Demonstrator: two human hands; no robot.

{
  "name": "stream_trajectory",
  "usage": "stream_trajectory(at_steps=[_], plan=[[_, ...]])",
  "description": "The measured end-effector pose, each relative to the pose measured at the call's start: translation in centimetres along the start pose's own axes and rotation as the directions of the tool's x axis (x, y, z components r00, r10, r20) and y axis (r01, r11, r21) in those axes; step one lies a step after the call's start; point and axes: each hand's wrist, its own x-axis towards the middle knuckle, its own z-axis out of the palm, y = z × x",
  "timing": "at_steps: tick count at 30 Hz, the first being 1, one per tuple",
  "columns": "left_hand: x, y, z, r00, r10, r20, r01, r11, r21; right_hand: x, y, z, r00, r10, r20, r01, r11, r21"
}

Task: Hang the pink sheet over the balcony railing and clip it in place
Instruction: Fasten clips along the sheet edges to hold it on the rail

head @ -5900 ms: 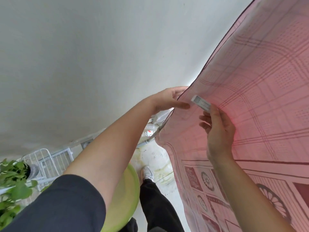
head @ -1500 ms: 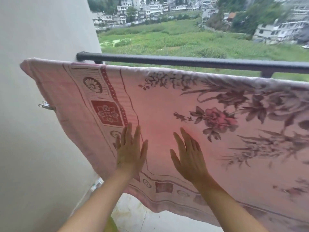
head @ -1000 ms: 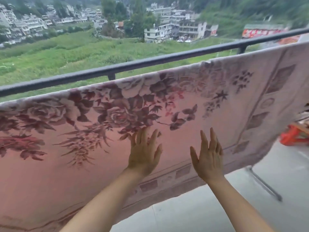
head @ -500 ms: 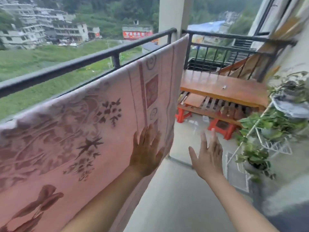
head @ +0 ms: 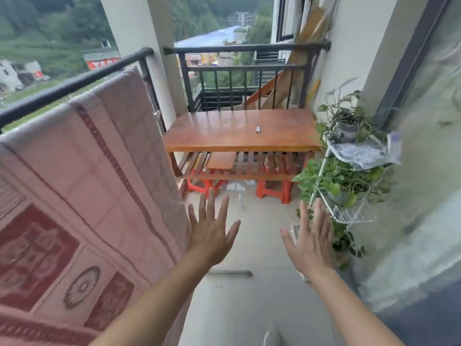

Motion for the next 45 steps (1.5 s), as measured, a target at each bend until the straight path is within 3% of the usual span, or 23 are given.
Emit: stream_trajectory(at_steps=[13,21,25,29,33,39,45], plan=[[28.5,1.2,2.1,0.994,-0.101,-0.035,0.1,0.995,-0.02,30.4,0.5,4.3,0.988,-0.085,0.129,0.082,0.996,0.024],[45.9,-0.7,8.7,0.996,-0.081,-0.042,0.079,0.995,-0.054,46.5,-0.2,10.9,0.988,-0.083,0.129,0.084,0.996,-0.007],[57.2,-2.7,13.3,0.996,-0.082,0.029,0.084,0.993,-0.087,56.6,-0.6,16.1,0.992,-0.027,0.125,0.036,0.996,-0.075],[68.1,-4.8,16.6,0.979,-0.033,0.201,0.043,0.998,-0.043,66.6,-1.4,20.2,0.96,0.125,0.25,-0.097,0.988,-0.122],[76.6,-6.0,18.9,0.965,-0.01,0.261,0.031,0.997,-0.074,75.2,-2.2,22.7,0.928,0.184,0.324,-0.153,0.981,-0.119],[85.0,-6.2,24.1,0.932,-0.016,0.361,0.045,0.996,-0.071,84.6,-1.3,27.7,0.904,0.193,0.382,-0.179,0.981,-0.072],[89.7,-5.1,31.2,0.862,-0.146,0.486,0.182,0.983,-0.026,92.3,1.0,35.8,0.826,0.169,0.537,-0.163,0.985,-0.059]])
